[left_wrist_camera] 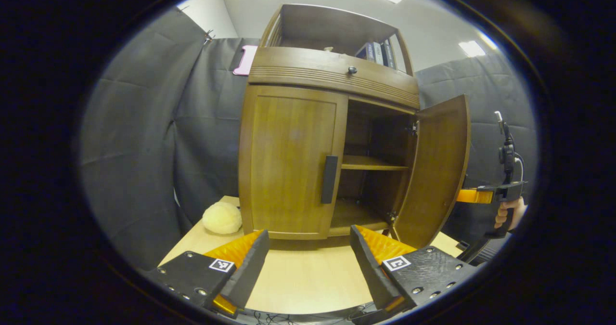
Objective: Open the right door of the double-door shoe cabinet with the right hand, and open the left door with the left hand.
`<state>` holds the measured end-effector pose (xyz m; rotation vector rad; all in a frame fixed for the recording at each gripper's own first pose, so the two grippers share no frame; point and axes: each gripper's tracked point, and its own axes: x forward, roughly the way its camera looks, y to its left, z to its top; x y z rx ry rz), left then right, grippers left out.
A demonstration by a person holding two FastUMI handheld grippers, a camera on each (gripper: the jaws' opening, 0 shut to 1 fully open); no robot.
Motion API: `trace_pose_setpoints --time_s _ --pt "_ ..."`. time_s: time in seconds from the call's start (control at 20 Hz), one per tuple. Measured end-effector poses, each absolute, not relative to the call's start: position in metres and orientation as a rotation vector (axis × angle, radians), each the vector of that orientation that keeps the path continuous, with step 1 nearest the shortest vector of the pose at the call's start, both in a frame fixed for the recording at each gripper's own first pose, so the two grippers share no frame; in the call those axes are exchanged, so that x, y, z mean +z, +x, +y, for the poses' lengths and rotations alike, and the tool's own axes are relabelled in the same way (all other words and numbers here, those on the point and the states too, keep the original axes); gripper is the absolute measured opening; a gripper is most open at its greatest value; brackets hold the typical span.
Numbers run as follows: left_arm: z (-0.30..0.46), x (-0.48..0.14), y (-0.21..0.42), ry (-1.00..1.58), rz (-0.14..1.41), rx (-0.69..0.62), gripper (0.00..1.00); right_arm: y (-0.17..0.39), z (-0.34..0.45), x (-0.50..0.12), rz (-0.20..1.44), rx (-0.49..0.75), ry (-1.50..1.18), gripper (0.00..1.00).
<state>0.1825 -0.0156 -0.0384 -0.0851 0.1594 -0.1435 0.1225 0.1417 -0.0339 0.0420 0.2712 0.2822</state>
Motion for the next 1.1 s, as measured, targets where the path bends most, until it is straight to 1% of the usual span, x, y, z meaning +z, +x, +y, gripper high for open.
trace_pose_setpoints --time_s 0.15,0.2,0.4,0.45,0.5,0.55,0.6,0.65,0.7,0.75,0.95,1.0,1.05,1.1 --pt "-0.028 -0.039 0.191 -0.081 0.171 -0.139 0.96 0.122 0.124 -0.034 0.259 0.28 0.052 0.09" --pt "-0.03 -0.038 0.193 -0.081 0.173 -0.139 0.96 0.123 0.118 -0.033 0.254 0.278 0.049 0.05" --pt "-0.037 -0.039 0.201 -0.067 0.181 -0.147 0.96 0.123 0.099 -0.032 0.251 0.287 0.053 0.05" --pt "-0.044 -0.038 0.203 -0.064 0.181 -0.151 0.96 0.123 0.093 -0.033 0.247 0.287 0.05 0.08" --pt "-0.049 -0.037 0.204 -0.064 0.181 -0.156 0.96 0.125 0.088 -0.032 0.243 0.282 0.049 0.08" --pt "-0.052 -0.037 0.207 -0.066 0.181 -0.163 0.96 0.125 0.081 -0.033 0.238 0.273 0.053 0.12" --pt "-0.054 -0.037 0.21 -0.069 0.182 -0.173 0.97 0.127 0.075 -0.032 0.233 0.26 0.061 0.08" --pt "-0.052 -0.037 0.214 -0.069 0.182 -0.183 0.96 0.128 0.068 -0.032 0.227 0.247 0.068 0.08" --pt "-0.052 -0.037 0.219 -0.065 0.179 -0.189 0.97 0.128 0.063 -0.032 0.224 0.238 0.075 0.05" --pt "-0.053 -0.039 0.215 -0.058 0.177 -0.193 0.97 0.129 0.058 -0.033 0.224 0.231 0.083 0.08" --pt "-0.069 -0.042 0.227 -0.06 0.178 -0.221 0.96 0.131 0.034 -0.035 0.219 0.187 0.099 0.05" --pt "-0.074 -0.044 0.231 -0.064 0.181 -0.23 0.97 0.133 0.034 -0.036 0.223 0.195 0.108 0.0" --pt "-0.076 -0.044 0.232 -0.066 0.182 -0.237 0.97 0.131 0.036 -0.035 0.221 0.199 0.112 0.11" --pt "-0.08 -0.043 0.234 -0.066 0.183 -0.244 0.97 0.132 0.035 -0.036 0.219 0.196 0.111 0.05"
